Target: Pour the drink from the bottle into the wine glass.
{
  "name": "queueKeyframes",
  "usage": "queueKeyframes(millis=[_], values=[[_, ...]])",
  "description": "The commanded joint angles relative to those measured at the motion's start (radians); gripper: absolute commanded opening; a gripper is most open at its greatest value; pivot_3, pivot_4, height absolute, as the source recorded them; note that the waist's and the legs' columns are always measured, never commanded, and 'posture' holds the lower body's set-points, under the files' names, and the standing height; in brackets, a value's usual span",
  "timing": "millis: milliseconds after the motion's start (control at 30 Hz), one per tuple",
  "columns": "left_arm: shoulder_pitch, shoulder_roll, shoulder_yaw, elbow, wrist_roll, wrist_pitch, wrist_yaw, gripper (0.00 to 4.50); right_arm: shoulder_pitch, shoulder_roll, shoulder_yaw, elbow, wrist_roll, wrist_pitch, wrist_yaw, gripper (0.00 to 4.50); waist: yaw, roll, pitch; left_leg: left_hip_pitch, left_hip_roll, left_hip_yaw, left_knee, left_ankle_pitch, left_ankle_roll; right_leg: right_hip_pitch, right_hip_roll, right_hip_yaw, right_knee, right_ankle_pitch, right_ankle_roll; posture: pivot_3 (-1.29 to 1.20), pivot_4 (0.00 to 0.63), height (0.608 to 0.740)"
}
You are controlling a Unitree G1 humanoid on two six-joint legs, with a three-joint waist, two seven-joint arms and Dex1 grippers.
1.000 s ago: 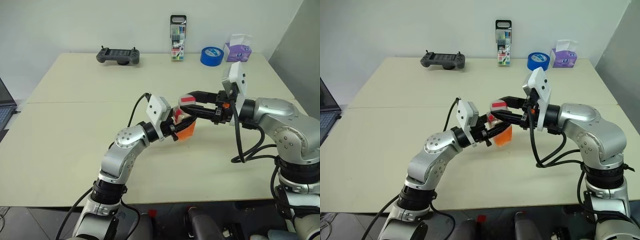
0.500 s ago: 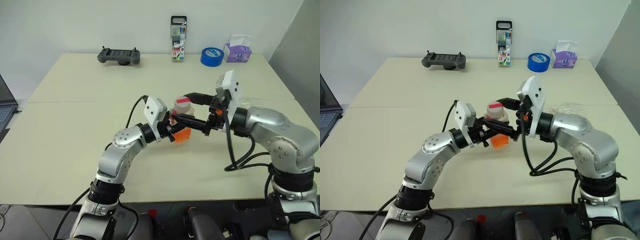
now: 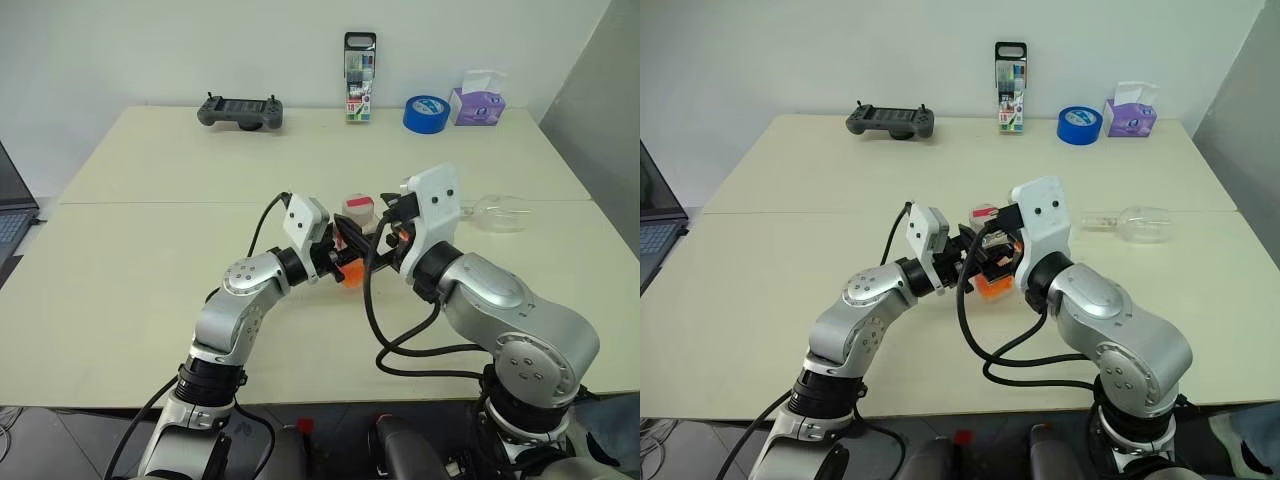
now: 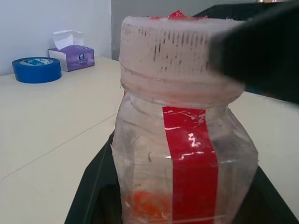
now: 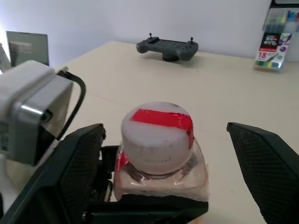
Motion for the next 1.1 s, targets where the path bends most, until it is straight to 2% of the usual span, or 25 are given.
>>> queueKeyframes(millis=[33, 267, 367, 567, 600, 733, 800, 867, 933, 1000, 1100], values=[[-0.021, -0.006, -0.003, -0.021, 0.001, -0.032, -0.012, 1.76, -0.041, -0.016, 0.032, -0.013, -0.050, -0.006, -0.025, 4.50, 0.000, 0.000, 0.000, 0.000, 0.000, 0.000, 0.000, 0.000, 0.000, 0.000, 0.000, 0.000, 0.000, 0.000, 0.000, 0.00, 0.150, 0.740], [-0.016, -0.007, -0.003, -0.025, 0.000, -0.034, -0.019, 1.76, -0.062, 0.011, 0.044, 0.015, -0.107, -0.008, -0.049, 4.50, -0.001, 0.000, 0.000, 0.000, 0.001, 0.001, 0.000, 0.000, 0.000, 0.000, 0.001, 0.000, 0.000, 0.000, 0.000, 0.00, 0.150, 0.740], [-0.006, -0.008, -0.007, -0.035, 0.002, -0.032, -0.015, 1.76, -0.070, 0.024, 0.054, 0.015, -0.126, 0.014, -0.059, 3.94, -0.001, 0.000, 0.000, 0.000, 0.001, 0.001, 0.000, 0.000, 0.000, 0.000, 0.001, 0.000, 0.000, 0.000, 0.000, 0.00, 0.150, 0.740], [0.004, -0.010, -0.007, -0.045, 0.007, -0.032, -0.002, 1.76, -0.102, 0.032, 0.037, -0.003, -0.152, 0.114, -0.064, 1.86, -0.001, 0.000, 0.000, 0.000, 0.001, 0.001, 0.000, 0.000, 0.000, 0.000, 0.000, 0.000, 0.000, 0.000, 0.000, 0.00, 0.150, 0.740], [0.004, -0.011, -0.006, -0.045, 0.009, -0.034, 0.000, 1.76, -0.107, 0.012, 0.020, 0.004, -0.146, 0.126, -0.042, 1.88, -0.001, 0.000, 0.000, 0.000, 0.001, 0.000, 0.000, 0.000, 0.000, 0.000, 0.000, 0.000, 0.000, 0.000, 0.000, 0.00, 0.150, 0.740], [-0.004, -0.022, -0.005, -0.038, 0.014, -0.034, 0.011, 1.76, -0.127, -0.128, -0.053, 0.099, -0.086, 0.006, 0.141, 1.88, -0.001, 0.000, 0.000, 0.000, 0.000, 0.001, 0.000, 0.000, 0.000, 0.000, 0.000, -0.002, -0.001, 0.000, 0.000, 0.00, 0.150, 0.740], [-0.003, -0.024, -0.010, -0.039, 0.015, -0.035, 0.011, 1.76, -0.136, -0.270, -0.030, 0.159, 0.017, -0.177, 0.473, 1.88, -0.001, 0.000, 0.000, 0.000, -0.001, 0.003, 0.000, 0.000, 0.000, 0.000, 0.000, -0.002, -0.001, 0.000, 0.000, 0.00, 0.150, 0.740], [-0.001, -0.026, -0.015, -0.046, 0.013, -0.033, 0.010, 1.75, -0.160, -0.392, -0.037, 0.256, 0.148, -0.238, 0.771, 1.88, -0.001, 0.000, 0.001, 0.000, -0.001, 0.005, 0.000, 0.000, 0.001, 0.001, 0.000, -0.003, -0.002, 0.000, 0.000, 0.00, 0.150, 0.740], [-0.001, -0.029, -0.019, -0.052, 0.014, -0.031, 0.010, 1.74, -0.204, -0.496, 0.012, 0.388, 0.143, -0.330, 0.970, 1.88, -0.001, 0.001, 0.002, -0.001, -0.002, 0.006, 0.000, 0.000, 0.001, 0.001, 0.000, -0.002, -0.004, 0.000, 0.000, 0.00, 0.150, 0.740], [-0.001, -0.028, -0.018, -0.055, 0.015, -0.032, 0.009, 1.74, -0.276, -0.505, 0.051, 0.527, 0.080, -0.407, 0.999, 1.88, -0.008, 0.001, 0.001, 0.000, -0.001, 0.007, 0.000, -0.001, 0.002, 0.002, 0.000, -0.002, -0.004, 0.000, 0.000, 0.00, 0.150, 0.740], [0.006, -0.019, -0.013, -0.057, 0.019, -0.044, 0.007, 1.74, -0.323, -0.499, 0.062, 0.596, 0.063, -0.445, 1.026, 1.88, -0.016, 0.001, 0.002, 0.003, 0.001, 0.007, -0.001, -0.001, 0.002, 0.001, 0.001, 0.000, -0.001, 0.000, 0.000, 0.00, 0.150, 0.740]])
